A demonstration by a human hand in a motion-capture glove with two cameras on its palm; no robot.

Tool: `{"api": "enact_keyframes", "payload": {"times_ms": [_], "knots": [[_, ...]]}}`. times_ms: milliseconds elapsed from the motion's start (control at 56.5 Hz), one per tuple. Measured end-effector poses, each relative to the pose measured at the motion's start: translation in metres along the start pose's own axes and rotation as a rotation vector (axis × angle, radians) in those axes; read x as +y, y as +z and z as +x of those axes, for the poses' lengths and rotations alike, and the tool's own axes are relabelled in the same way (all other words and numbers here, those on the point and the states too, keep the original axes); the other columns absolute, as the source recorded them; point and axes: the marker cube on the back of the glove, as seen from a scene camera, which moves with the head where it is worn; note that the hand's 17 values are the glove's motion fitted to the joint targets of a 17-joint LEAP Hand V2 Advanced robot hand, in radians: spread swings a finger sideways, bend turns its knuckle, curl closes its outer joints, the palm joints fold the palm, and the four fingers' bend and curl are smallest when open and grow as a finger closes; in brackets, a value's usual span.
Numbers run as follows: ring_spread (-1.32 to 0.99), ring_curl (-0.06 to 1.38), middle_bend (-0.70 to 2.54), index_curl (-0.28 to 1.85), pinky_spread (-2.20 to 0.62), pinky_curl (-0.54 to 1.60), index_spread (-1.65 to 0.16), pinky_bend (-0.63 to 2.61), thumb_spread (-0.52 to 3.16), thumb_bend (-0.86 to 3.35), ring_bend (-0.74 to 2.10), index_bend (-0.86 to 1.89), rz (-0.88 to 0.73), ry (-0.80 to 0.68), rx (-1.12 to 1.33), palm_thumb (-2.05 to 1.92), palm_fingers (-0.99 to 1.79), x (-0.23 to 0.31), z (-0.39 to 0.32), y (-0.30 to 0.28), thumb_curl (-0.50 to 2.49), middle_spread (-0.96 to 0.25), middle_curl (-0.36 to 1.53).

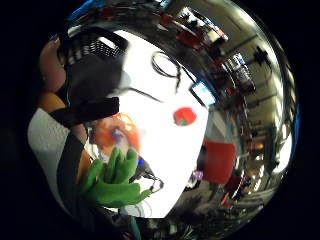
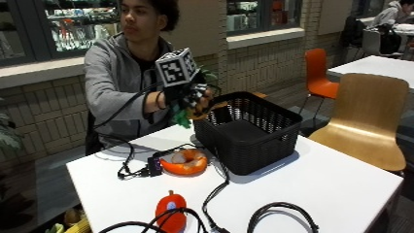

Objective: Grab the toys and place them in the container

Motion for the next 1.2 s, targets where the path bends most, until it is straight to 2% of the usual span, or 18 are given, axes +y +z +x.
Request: {"api": "enact_keyframes", "payload": {"times_ms": [177, 372, 478, 531, 567, 602, 638, 726, 850, 1027, 1204], "knots": [[-0.39, 0.50, 0.46, 0.67, -0.38, 0.43, -0.30, 1.04, 0.62, 0.26, 0.98, 0.38, -0.026, -0.120, -0.002, 0.78, 0.85, -0.037, -0.077, 0.024, 0.86, -0.35, 0.68], [-0.40, 0.55, 0.49, 0.77, -0.37, 0.45, -0.31, 1.08, 0.53, 0.25, 1.02, 0.40, -0.036, -0.190, 0.001, 0.78, 0.80, -0.043, -0.110, 0.040, 0.94, -0.39, 0.79], [-0.40, 0.57, 0.49, 0.83, -0.37, 0.46, -0.31, 1.10, 0.51, 0.25, 1.02, 0.40, -0.124, -0.193, -0.005, 0.78, 0.71, -0.044, -0.117, 0.043, 0.98, -0.40, 0.85], [-0.39, 0.59, 0.45, 0.84, -0.35, 0.48, -0.31, 1.15, 0.55, 0.22, 1.03, 0.33, -0.211, -0.209, 0.005, 0.75, 0.59, -0.043, -0.118, 0.046, 0.97, -0.40, 0.87], [-0.34, 0.57, 0.38, 0.81, -0.30, 0.50, -0.30, 1.18, 0.76, 0.19, 0.91, 0.22, -0.265, -0.220, 0.020, 0.64, 0.22, -0.041, -0.119, 0.049, 0.92, -0.35, 0.84], [-0.25, 0.55, 0.29, 0.78, -0.22, 0.55, -0.30, 1.29, 0.86, 0.07, 0.71, 0.10, -0.288, -0.224, 0.021, 0.47, -0.26, -0.040, -0.121, 0.050, 0.84, -0.27, 0.81], [-0.21, 0.50, 0.23, 0.69, -0.17, 0.51, -0.30, 1.27, 0.93, 0.00, 0.57, 0.03, -0.280, -0.226, 0.008, 0.36, -0.41, -0.039, -0.120, 0.050, 0.78, -0.20, 0.76], [-0.13, 0.39, 0.13, 0.53, -0.08, 0.46, -0.30, 1.23, 1.06, -0.04, 0.39, 0.01, -0.237, -0.201, -0.054, 0.25, -0.36, -0.034, -0.110, 0.045, 0.68, -0.09, 0.68], [-0.08, 0.34, 0.13, 0.43, -0.01, 0.42, -0.30, 1.16, 1.17, -0.03, 0.30, 0.06, -0.252, -0.154, -0.060, 0.19, -0.26, -0.019, -0.080, 0.036, 0.59, -0.01, 0.59], [-0.04, 0.33, 0.13, 0.33, 0.03, 0.39, -0.29, 1.11, 1.24, -0.01, 0.25, 0.06, -0.295, -0.047, -0.028, 0.18, -0.23, 0.020, -0.014, 0.021, 0.51, 0.04, 0.50], [-0.02, 0.33, 0.14, 0.25, 0.04, 0.37, -0.28, 1.08, 1.30, -0.01, 0.22, 0.07, -0.271, 0.093, -0.028, 0.18, -0.23, 0.068, 0.049, 0.013, 0.45, 0.05, 0.43]]}}
